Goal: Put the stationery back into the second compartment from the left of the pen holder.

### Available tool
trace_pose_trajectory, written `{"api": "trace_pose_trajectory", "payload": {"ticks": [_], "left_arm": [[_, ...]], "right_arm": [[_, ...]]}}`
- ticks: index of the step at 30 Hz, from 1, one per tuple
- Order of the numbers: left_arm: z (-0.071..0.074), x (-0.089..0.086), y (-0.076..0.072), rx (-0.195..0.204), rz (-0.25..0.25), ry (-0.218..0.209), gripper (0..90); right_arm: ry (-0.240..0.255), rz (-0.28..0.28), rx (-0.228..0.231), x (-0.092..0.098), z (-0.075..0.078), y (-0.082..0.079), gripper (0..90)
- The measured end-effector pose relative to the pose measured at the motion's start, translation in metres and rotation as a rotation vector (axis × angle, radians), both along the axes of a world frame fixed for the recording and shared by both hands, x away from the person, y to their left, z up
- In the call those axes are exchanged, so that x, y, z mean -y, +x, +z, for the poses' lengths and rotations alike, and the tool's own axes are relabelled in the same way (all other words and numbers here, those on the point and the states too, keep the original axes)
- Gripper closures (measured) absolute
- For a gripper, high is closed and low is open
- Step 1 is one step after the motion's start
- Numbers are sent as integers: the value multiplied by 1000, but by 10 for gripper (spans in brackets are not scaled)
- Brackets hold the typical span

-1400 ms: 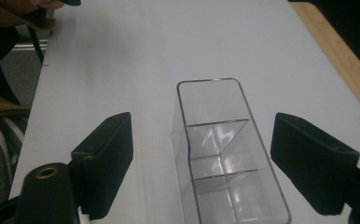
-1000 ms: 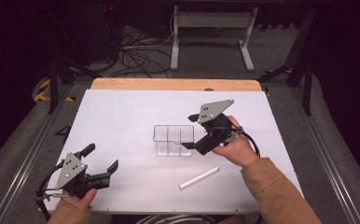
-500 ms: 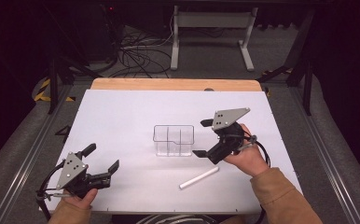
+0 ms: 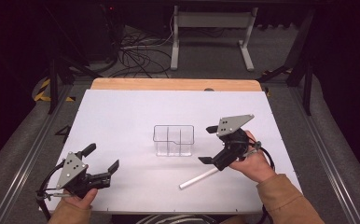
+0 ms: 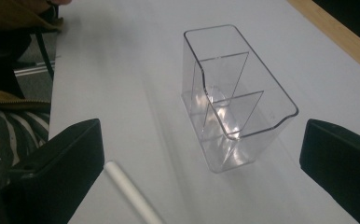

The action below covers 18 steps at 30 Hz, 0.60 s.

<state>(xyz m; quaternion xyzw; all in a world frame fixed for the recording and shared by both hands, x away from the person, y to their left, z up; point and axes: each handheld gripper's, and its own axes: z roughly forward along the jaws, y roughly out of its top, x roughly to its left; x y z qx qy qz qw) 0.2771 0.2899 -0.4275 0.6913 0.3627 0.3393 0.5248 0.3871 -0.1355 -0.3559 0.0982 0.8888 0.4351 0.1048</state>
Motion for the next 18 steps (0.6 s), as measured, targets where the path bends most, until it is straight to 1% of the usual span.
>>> {"api": "trace_pose_trajectory", "payload": {"ticks": [1,6,8,10,15,18], "left_arm": [[0,0,0,-3,-1,-2,71],[0,0,0,1,1,0,71],[0,0,0,0,0,3,71],[0,0,0,0,0,2,71],[0,0,0,-1,1,0,71],[0,0,0,0,1,2,71]], "right_arm": [[-11,1,11,0,-1,-2,8],[-58,34,21,-4,-7,-8,75],[-87,44,24,-6,-9,-9,87],[-114,59,8,-9,-13,-9,112],[-212,98,-7,-18,-25,-10,136],[-252,118,-19,-23,-31,-10,149]]}}
